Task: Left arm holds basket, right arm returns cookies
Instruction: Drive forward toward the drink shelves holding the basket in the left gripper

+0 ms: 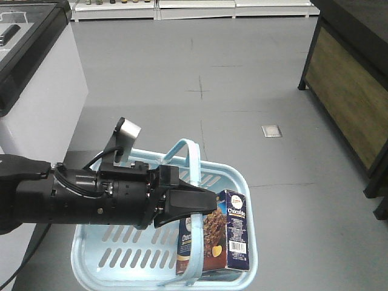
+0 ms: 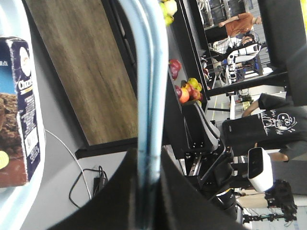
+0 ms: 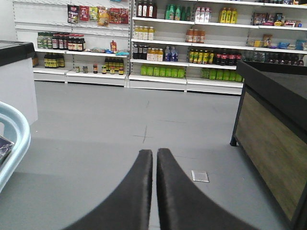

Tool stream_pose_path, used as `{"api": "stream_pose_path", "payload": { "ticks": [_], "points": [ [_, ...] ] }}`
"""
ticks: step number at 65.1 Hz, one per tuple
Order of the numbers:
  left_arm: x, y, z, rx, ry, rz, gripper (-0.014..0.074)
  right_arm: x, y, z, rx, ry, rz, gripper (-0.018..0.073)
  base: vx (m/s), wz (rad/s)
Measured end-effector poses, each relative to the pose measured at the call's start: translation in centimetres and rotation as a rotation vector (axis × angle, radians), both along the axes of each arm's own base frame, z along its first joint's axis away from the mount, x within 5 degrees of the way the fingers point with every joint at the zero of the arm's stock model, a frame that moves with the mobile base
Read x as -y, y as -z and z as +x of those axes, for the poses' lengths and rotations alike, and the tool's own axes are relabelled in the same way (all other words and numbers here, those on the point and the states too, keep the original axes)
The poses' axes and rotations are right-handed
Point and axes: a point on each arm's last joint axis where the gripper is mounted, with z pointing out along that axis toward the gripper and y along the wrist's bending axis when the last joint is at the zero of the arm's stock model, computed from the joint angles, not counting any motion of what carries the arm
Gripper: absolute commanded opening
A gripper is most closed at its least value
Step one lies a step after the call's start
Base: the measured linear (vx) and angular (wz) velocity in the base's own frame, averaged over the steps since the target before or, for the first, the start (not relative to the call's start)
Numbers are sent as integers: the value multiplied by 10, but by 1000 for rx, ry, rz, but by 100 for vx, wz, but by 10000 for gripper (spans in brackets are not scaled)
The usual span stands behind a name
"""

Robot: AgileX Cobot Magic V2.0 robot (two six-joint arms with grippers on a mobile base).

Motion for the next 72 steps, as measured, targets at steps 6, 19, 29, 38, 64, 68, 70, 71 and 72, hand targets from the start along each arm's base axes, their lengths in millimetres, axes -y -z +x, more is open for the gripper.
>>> {"api": "stream_pose_path", "payload": {
  "ticks": [6, 19, 29, 38, 64, 68, 70, 71, 72],
  "points": [
    [0, 0, 0, 0, 0, 0, -3, 0, 0, 0, 0, 0, 0, -11, 33, 4],
    [0, 0, 0, 0, 0, 0, -3, 0, 0, 0, 0, 0, 0, -11, 35, 5],
    [0, 0, 0, 0, -1, 1, -3, 0, 0, 0, 0, 0, 0, -11, 36, 5],
    [0, 0, 0, 0, -1, 1, -3, 0, 0, 0, 0, 0, 0, -11, 36, 5],
    [0, 0, 0, 0, -1, 1, -3, 0, 0, 0, 0, 0, 0, -11, 36, 4],
    [0, 0, 0, 0, -1, 1, -3, 0, 0, 0, 0, 0, 0, -11, 38, 0],
    [0, 0, 0, 0, -1, 1, -3, 0, 0, 0, 0, 0, 0, -11, 38, -1],
    [0, 0, 0, 0, -1, 1, -3, 0, 0, 0, 0, 0, 0, -11, 38, -1],
    [0, 0, 0, 0, -1, 1, -3, 0, 0, 0, 0, 0, 0, -11, 38, -1]
  ]
}}
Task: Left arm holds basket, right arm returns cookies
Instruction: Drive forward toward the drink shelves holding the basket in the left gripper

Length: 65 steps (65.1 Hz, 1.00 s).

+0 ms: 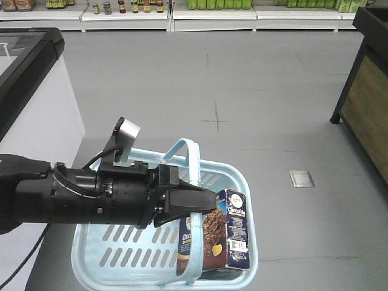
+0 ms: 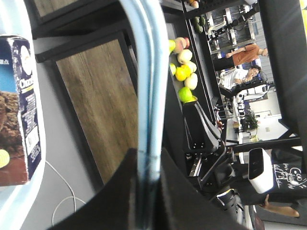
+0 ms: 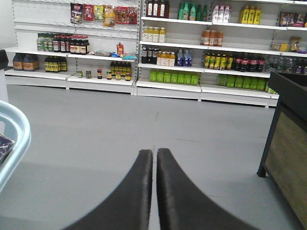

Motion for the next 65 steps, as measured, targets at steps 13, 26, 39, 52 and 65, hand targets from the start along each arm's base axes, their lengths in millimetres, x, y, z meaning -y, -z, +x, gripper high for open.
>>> {"api": "stream_pose_path", "payload": {
  "ticks": [13, 26, 39, 52, 65],
  "points": [
    [0, 0, 0, 0, 1, 0, -3, 0, 0, 0, 0, 0, 0, -11, 39, -3],
    [0, 0, 0, 0, 1, 0, -3, 0, 0, 0, 0, 0, 0, -11, 40, -6],
    [0, 0, 0, 0, 0, 0, -3, 0, 0, 0, 0, 0, 0, -11, 42, -5],
    [0, 0, 0, 0, 0, 0, -3, 0, 0, 0, 0, 0, 0, -11, 43, 1],
    [0, 0, 0, 0, 0, 0, -3, 0, 0, 0, 0, 0, 0, -11, 43, 8]
  ]
}}
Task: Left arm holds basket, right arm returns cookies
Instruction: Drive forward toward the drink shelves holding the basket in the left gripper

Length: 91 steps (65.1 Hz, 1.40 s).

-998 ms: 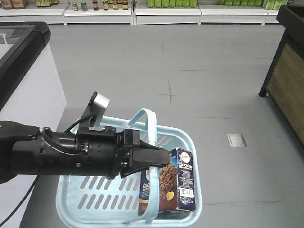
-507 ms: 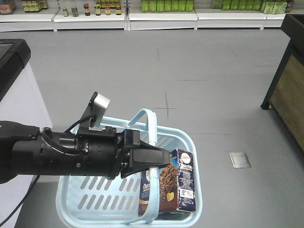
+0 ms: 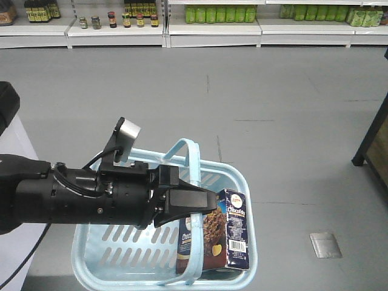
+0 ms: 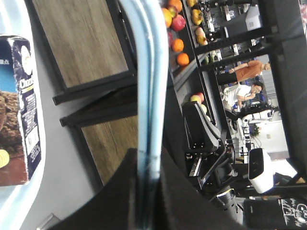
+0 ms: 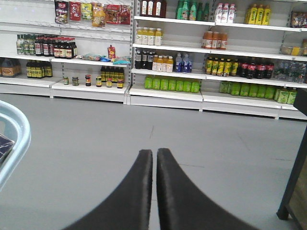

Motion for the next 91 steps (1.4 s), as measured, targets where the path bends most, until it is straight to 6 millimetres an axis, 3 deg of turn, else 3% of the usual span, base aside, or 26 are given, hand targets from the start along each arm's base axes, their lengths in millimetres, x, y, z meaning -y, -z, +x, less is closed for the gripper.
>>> {"api": "stream_pose_path", "payload": {
  "ticks": [91],
  "points": [
    [0, 0, 0, 0, -1, 1, -3, 0, 0, 0, 0, 0, 0, -11, 42, 2]
  ]
}}
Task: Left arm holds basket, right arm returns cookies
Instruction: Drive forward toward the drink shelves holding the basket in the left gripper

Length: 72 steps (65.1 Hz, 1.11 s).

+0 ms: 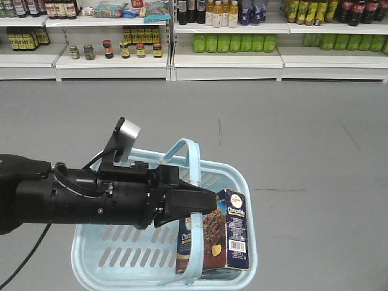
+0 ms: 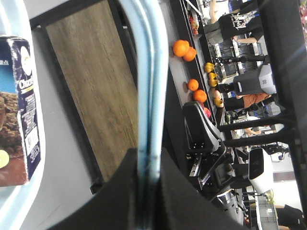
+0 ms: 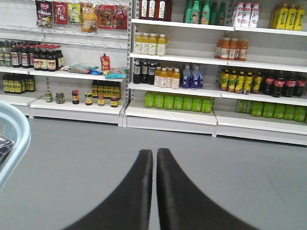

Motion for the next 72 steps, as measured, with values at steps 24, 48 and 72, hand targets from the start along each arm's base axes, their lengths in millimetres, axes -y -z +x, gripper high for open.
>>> {"api": "stream_pose_path", "payload": {
  "ticks": [24, 48, 72],
  "points": [
    [0, 0, 0, 0, -1, 0, -3, 0, 0, 0, 0, 0, 0, -11, 41, 4],
    [0, 0, 0, 0, -1, 0, -3, 0, 0, 0, 0, 0, 0, -11, 40, -1],
    [0, 0, 0, 1, -5, 3, -3, 0, 0, 0, 0, 0, 0, -11, 41, -1]
  ]
}}
